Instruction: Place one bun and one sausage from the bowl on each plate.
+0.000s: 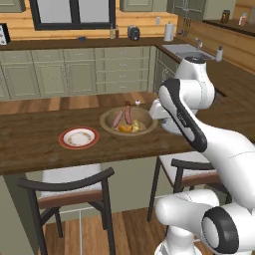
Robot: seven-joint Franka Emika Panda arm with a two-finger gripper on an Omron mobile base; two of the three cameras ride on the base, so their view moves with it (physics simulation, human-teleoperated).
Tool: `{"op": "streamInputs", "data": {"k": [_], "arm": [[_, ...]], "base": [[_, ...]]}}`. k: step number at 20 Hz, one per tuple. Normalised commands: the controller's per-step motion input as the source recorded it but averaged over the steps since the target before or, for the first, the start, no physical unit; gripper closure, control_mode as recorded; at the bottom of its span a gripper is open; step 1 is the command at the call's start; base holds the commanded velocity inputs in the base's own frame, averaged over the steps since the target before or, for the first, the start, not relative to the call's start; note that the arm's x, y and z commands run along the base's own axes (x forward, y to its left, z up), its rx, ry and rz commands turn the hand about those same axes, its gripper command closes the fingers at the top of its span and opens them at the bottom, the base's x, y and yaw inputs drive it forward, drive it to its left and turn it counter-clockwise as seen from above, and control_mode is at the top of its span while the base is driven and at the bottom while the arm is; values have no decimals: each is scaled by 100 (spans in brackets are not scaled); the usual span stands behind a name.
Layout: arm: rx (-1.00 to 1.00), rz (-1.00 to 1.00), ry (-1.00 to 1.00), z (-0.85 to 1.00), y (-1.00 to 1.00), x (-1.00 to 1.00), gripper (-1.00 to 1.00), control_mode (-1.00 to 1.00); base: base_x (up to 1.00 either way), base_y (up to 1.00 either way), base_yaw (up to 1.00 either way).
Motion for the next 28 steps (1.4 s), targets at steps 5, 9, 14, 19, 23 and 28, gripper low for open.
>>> {"op": "streamInputs", "data": {"k": [5,9,14,19,23,28], "arm": [[0,0,-1,-15,5,30,-100,-100],[0,0,-1,-16,24,76,-100,-100],[0,-6,0,-14,4,76,-100,-100],[0,-4,0,-36,4,72,-100,-100],[0,-1,1,-42,14,73,-100,-100],[-1,0,5,-36,8,73,-100,-100]], "base": [[0,0,0],[0,0,0],[0,0,0],[0,0,0],[0,0,0],[0,0,0]]}}
